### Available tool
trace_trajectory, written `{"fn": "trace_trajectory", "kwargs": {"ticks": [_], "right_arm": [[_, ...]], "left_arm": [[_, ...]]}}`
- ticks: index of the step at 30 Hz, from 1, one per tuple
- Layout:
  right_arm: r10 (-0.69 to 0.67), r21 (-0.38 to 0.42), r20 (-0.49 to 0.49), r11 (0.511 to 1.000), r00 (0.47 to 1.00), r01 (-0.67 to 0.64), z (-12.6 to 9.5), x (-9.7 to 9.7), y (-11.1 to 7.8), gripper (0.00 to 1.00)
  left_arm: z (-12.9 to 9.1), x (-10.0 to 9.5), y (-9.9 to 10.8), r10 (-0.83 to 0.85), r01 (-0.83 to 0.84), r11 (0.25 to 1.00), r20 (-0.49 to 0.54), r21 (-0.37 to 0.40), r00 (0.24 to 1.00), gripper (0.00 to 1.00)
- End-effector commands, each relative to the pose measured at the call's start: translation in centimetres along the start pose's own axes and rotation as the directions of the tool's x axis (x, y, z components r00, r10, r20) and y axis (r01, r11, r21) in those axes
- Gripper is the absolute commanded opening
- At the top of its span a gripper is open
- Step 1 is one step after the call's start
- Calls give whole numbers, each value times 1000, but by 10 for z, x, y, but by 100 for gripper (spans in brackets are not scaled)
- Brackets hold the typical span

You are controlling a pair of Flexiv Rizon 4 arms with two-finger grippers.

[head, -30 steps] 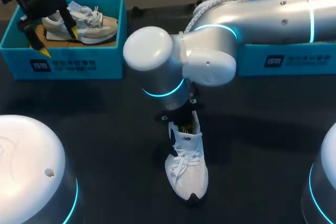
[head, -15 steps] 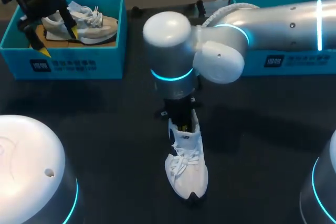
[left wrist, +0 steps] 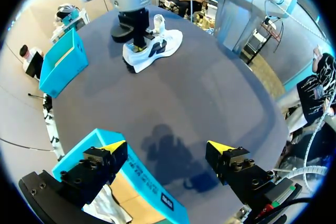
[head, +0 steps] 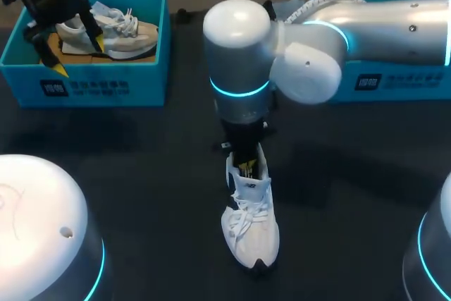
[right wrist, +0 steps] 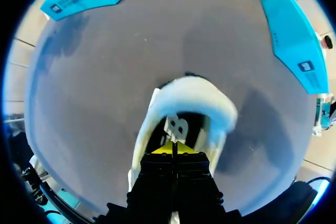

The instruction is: Take the shoe out of the shoebox, open the shoe tongue, remove and reinsert the insole, then place the shoe into the shoebox

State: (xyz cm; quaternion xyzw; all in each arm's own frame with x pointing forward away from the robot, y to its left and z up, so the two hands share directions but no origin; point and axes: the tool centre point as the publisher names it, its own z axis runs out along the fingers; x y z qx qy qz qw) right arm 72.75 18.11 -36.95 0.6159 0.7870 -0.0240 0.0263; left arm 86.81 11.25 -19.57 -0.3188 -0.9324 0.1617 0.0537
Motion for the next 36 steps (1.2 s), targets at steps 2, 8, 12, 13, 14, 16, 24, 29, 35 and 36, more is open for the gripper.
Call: {"fn": "trace_trajectory", "kwargs": {"ticks": [2,8,12,13,14,16,24,29,35,36], "right_arm": [[4,22,-12,1000,1000,-4,-5,-6,-7,0],[9,32,-48,999,999,-7,-4,-3,-16,28],[22,52,-67,998,997,-19,-3,0,-23,98],[26,56,-69,998,997,-22,-2,0,-25,100],[28,56,-71,998,997,-24,-2,1,-27,100],[33,59,-73,998,997,-28,-2,3,-30,100],[33,62,-62,998,998,-29,-14,11,-36,100],[28,61,-52,998,998,-25,-21,15,-39,100],[46,71,-45,997,998,-42,-23,14,-45,100],[46,70,-48,997,998,-43,-24,14,-46,100]], "left_arm": [[0,1,0,1,-1,1000,-1,-3,1000,100],[0,1,0,1,-1,1000,-1,-3,1000,100],[0,1,0,1,-1,1000,-1,-3,1000,100],[0,1,0,1,-1,1000,-1,-3,1000,100],[0,1,0,1,-1,1000,-1,-3,1000,100],[0,1,0,1,-1,1000,-1,-3,1000,100],[0,1,0,1,-1,1000,-1,-3,1000,100],[0,1,0,1,-1,1000,-1,-3,1000,100],[0,1,0,1,-1,1000,-1,-3,1000,100],[0,1,0,1,-1,1000,-1,-3,1000,100]]}}
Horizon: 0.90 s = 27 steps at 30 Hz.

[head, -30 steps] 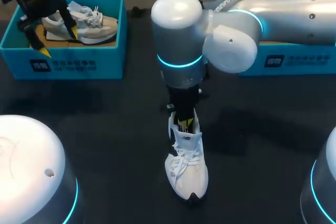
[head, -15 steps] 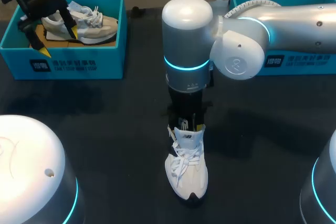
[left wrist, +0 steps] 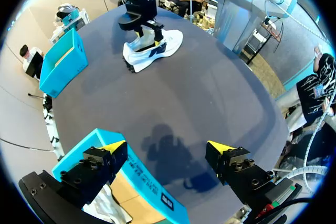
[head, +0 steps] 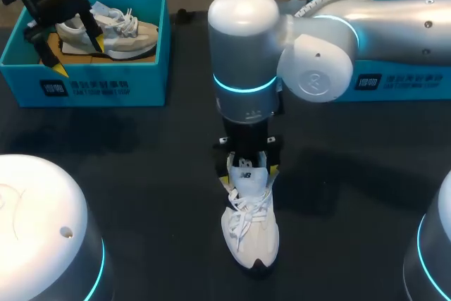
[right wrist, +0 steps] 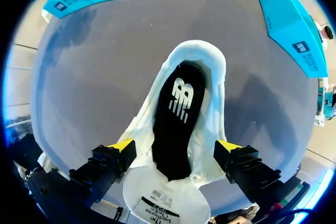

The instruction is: Take the shoe out of the shoebox, open the shoe tongue, remove and reinsert the insole, then place the shoe into the shoebox

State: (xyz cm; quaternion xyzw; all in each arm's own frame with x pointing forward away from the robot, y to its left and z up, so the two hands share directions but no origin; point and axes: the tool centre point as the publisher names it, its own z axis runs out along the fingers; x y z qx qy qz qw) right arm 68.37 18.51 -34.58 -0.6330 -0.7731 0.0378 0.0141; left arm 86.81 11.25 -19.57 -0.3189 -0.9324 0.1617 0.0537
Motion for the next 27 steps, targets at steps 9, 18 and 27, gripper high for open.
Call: {"fn": "trace_trajectory", "kwargs": {"ticks": [9,18,27], "right_arm": [[0,0,14,1000,1000,0,-7,2,-7,100],[34,6,2,999,999,-34,-6,6,-20,100],[77,-2,38,997,996,-77,-19,9,-39,100]], "left_arm": [[0,1,0,0,0,1000,-1,-3,1000,100],[0,1,0,0,0,1000,-1,-3,1000,100],[0,1,0,0,0,1000,-1,-3,1000,100]]}}
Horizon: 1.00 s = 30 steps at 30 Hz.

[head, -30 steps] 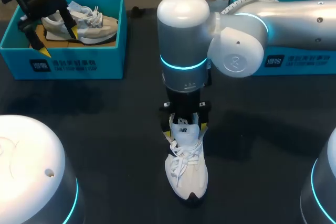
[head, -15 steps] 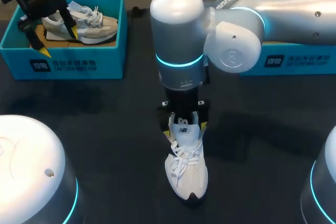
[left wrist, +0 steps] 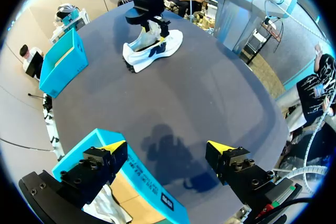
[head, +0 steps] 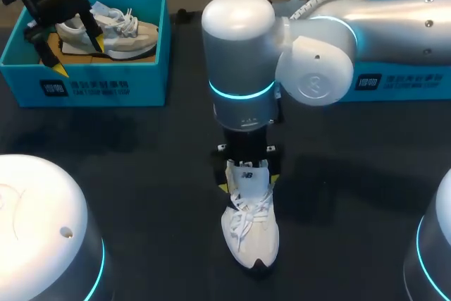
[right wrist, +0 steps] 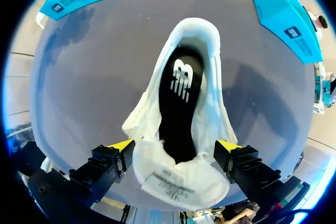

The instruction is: Take the shoe out of the shoebox, open the shoe tongue, remove and reinsert the insole, then place the shoe into the shoebox

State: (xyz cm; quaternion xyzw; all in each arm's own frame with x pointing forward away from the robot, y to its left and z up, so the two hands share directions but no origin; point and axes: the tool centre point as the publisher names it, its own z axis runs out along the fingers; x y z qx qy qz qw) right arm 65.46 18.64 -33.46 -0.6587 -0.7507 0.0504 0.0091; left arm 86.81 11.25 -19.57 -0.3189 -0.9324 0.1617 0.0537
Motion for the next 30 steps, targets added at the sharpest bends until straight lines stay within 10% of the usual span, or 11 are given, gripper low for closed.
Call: {"fn": "trace_trajectory", "kwargs": {"ticks": [1,21,25,30], "right_arm": [[20,-13,22,1000,1000,-20,-12,1,-14,100],[127,-11,14,992,992,-127,-39,8,-92,100],[124,-26,16,992,992,-124,-39,8,-92,55],[67,-46,5,997,998,-67,-32,5,-71,42]], "left_arm": [[0,1,0,0,0,1000,-1,-3,1000,100],[0,1,0,0,0,1000,-1,-3,1000,100],[0,1,0,0,0,1000,-1,-3,1000,100],[0,1,0,0,0,1000,-1,-3,1000,100]]}}
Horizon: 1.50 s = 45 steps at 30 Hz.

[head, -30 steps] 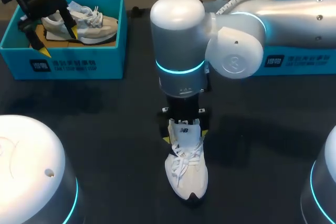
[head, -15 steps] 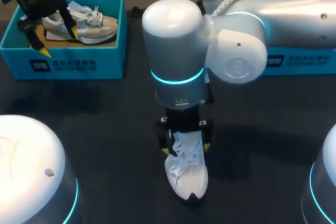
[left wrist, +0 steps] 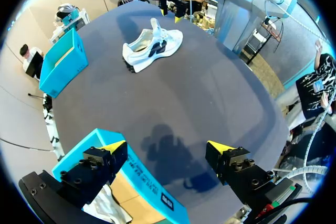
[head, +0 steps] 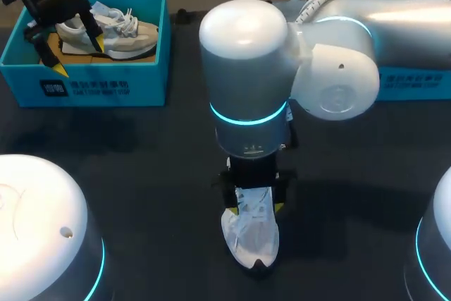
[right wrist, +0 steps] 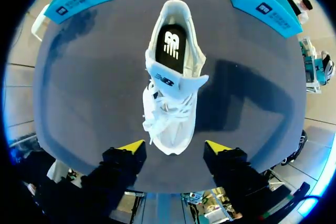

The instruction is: Take the shoe out of the shoebox, open the shoe tongue, remove and reinsert the insole, then place the shoe into the shoebox

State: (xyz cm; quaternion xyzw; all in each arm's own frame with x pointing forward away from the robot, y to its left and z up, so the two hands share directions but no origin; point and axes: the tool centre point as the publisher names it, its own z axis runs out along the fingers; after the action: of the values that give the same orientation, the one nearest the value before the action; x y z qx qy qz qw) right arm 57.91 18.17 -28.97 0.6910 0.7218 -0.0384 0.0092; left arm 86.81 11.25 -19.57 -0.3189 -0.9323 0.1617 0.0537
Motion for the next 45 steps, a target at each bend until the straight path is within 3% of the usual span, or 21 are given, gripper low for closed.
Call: {"fn": "trace_trajectory", "kwargs": {"ticks": [1,17,26,41,45], "right_arm": [[-35,-15,-7,999,999,35,8,3,12,42],[-129,-26,-67,992,989,127,46,-9,79,37],[-133,-71,27,988,991,135,14,1,64,37],[-252,-73,-43,966,967,249,49,-9,104,36],[-293,-98,-8,952,956,291,29,-8,99,37]], "left_arm": [[0,1,0,0,0,1000,-1,-3,1000,100],[0,1,0,0,0,1000,-1,-3,1000,100],[0,1,0,0,0,1000,-1,-3,1000,100],[0,1,0,0,0,1000,-1,-3,1000,100],[0,1,0,0,0,1000,-1,-3,1000,100]]}}
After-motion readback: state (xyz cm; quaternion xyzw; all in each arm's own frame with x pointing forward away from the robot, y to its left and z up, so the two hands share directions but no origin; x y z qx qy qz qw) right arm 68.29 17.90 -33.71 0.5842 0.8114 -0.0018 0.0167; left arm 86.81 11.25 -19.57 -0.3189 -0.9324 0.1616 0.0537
